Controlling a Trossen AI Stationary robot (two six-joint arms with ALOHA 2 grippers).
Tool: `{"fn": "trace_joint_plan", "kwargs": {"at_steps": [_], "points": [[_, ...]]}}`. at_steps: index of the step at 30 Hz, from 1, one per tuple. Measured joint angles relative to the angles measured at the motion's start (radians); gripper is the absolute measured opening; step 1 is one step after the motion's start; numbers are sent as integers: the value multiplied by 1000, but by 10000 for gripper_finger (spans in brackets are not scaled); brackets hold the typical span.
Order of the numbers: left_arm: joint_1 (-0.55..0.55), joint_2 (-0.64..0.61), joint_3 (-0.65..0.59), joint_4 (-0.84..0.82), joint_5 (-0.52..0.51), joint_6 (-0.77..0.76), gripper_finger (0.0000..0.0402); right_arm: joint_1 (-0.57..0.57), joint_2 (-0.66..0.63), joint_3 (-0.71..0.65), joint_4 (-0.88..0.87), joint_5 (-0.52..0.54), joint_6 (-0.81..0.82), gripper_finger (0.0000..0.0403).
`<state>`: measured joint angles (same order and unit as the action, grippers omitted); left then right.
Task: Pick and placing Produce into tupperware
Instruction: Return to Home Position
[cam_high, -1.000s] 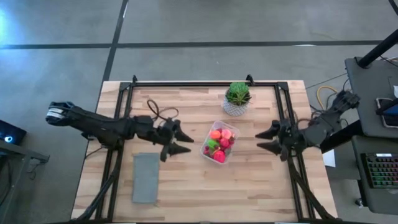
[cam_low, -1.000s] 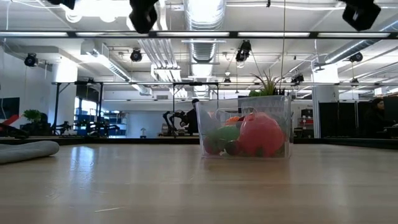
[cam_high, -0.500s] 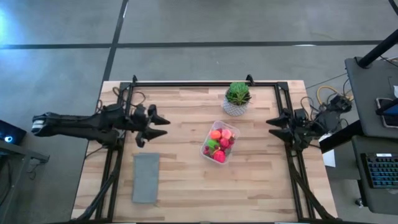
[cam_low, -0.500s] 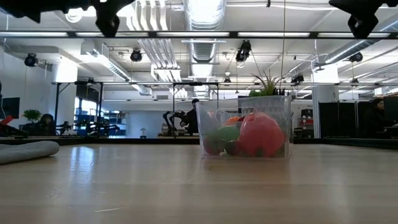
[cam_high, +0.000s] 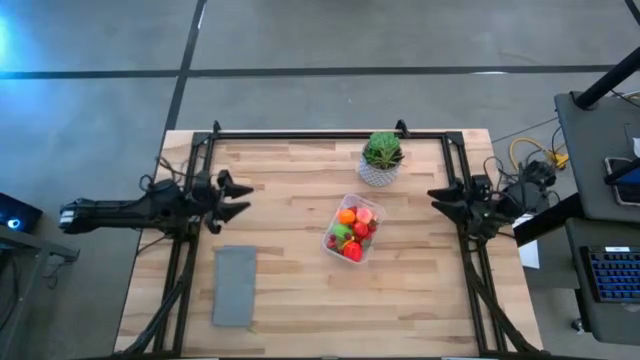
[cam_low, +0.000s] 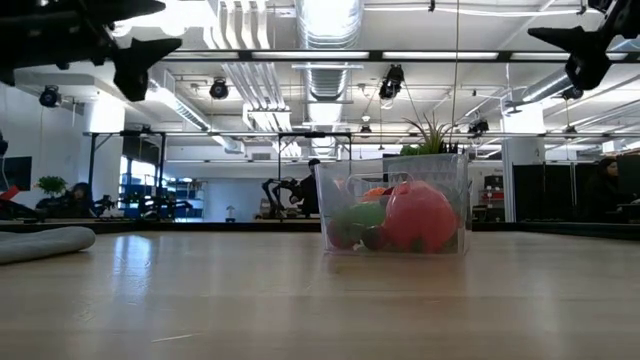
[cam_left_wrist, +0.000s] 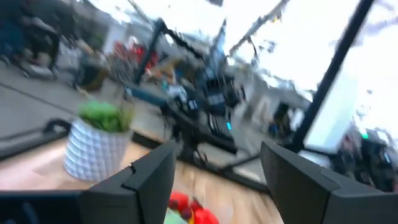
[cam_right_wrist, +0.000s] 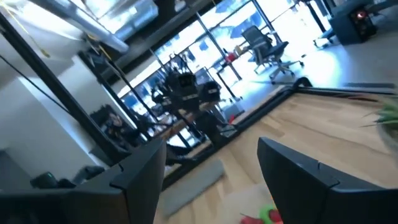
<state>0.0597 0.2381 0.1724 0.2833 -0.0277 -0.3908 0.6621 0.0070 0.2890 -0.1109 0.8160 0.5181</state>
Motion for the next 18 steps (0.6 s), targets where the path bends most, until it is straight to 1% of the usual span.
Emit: {"fn": "trace_joint_plan", "kwargs": {"at_steps": [2,4,8,9,11,15,18], "points": [[0,-55,-37,-4,-44,-20,221,0,0,-62,105,-4,-27,246],[0,-113,-73,3,-90,-50,221,0,6,-130,251,-3,-67,246],[0,-204,-157,-26,-110,-127,221,0,13,-265,494,-11,-130,244],[0,-218,-164,-29,-109,-146,221,0,13,-282,513,-9,-132,245],[0,-205,-161,-74,-108,-180,221,0,20,-275,480,-11,-119,247],[0,-145,-163,-130,-105,-170,221,0,19,-275,461,-11,-138,249],[0,-92,-164,-189,-105,-140,221,0,18,-276,380,-1,-133,249]]}}
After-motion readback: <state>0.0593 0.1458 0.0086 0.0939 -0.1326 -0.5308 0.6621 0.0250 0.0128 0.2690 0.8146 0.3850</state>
